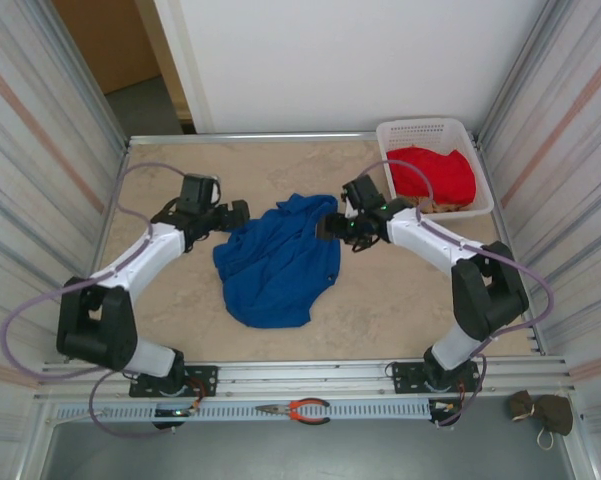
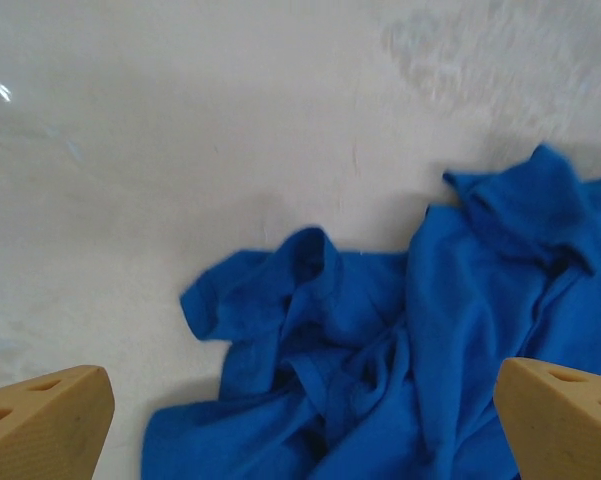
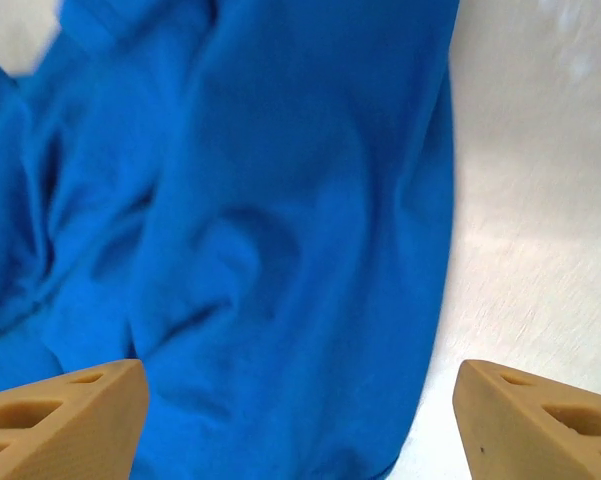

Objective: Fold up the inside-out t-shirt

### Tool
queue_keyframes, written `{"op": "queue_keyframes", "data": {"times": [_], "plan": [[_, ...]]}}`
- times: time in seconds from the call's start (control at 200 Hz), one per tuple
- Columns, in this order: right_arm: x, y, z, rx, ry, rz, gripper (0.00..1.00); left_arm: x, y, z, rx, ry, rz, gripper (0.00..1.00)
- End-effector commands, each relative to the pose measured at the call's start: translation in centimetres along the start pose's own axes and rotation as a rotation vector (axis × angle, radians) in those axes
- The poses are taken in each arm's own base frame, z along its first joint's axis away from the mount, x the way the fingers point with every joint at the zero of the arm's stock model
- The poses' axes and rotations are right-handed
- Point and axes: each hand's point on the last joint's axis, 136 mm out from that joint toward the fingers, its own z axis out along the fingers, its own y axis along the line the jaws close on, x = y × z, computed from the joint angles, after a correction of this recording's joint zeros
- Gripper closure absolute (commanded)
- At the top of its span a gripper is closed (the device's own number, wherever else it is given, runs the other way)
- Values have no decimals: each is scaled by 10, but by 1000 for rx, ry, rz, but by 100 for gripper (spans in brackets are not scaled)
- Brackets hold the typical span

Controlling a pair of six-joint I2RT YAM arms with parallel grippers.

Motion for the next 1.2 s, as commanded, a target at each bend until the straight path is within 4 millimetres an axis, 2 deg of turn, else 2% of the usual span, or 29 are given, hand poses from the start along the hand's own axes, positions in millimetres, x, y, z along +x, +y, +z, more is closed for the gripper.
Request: {"op": "queue_keyframes", "data": {"times": [0.0, 0.12, 0.235, 0.591, 0.751, 0.817, 0.887, 0.927, 0.962, 1.017, 1.107, 1.192], "plan": [[14, -7, 0, 37, -28, 108, 20, 17, -22, 12, 51, 92, 37, 3], [35, -12, 6, 53, -8, 132, 19, 30, -34, 27, 31, 128, 99, 3], [46, -12, 14, 33, 15, 161, 18, 37, -38, 39, 17, 150, 123, 6], [66, 0, 39, 17, 70, 195, 20, 47, -38, 61, 8, 186, 123, 17], [77, 2, 53, 15, 102, 204, 24, 50, -39, 68, 19, 195, 122, 29], [80, 1, 57, 13, 113, 210, 33, 51, -42, 70, 36, 200, 121, 37], [79, 3, 59, 3, 111, 210, 54, 52, -46, 72, 55, 209, 122, 51], [76, 6, 59, -16, 111, 208, 70, 51, -47, 72, 58, 211, 123, 63], [71, 9, 58, -34, 111, 203, 84, 48, -48, 71, 59, 205, 124, 78], [59, 12, 51, -60, 100, 200, 100, 38, -47, 66, 58, 188, 117, 100], [25, 16, 26, -103, 53, 184, 100, 6, -40, 47, 46, 131, 80, 100], [-19, 18, -16, -132, -35, 160, 100, -35, -28, 15, 53, 40, -5, 100]]}}
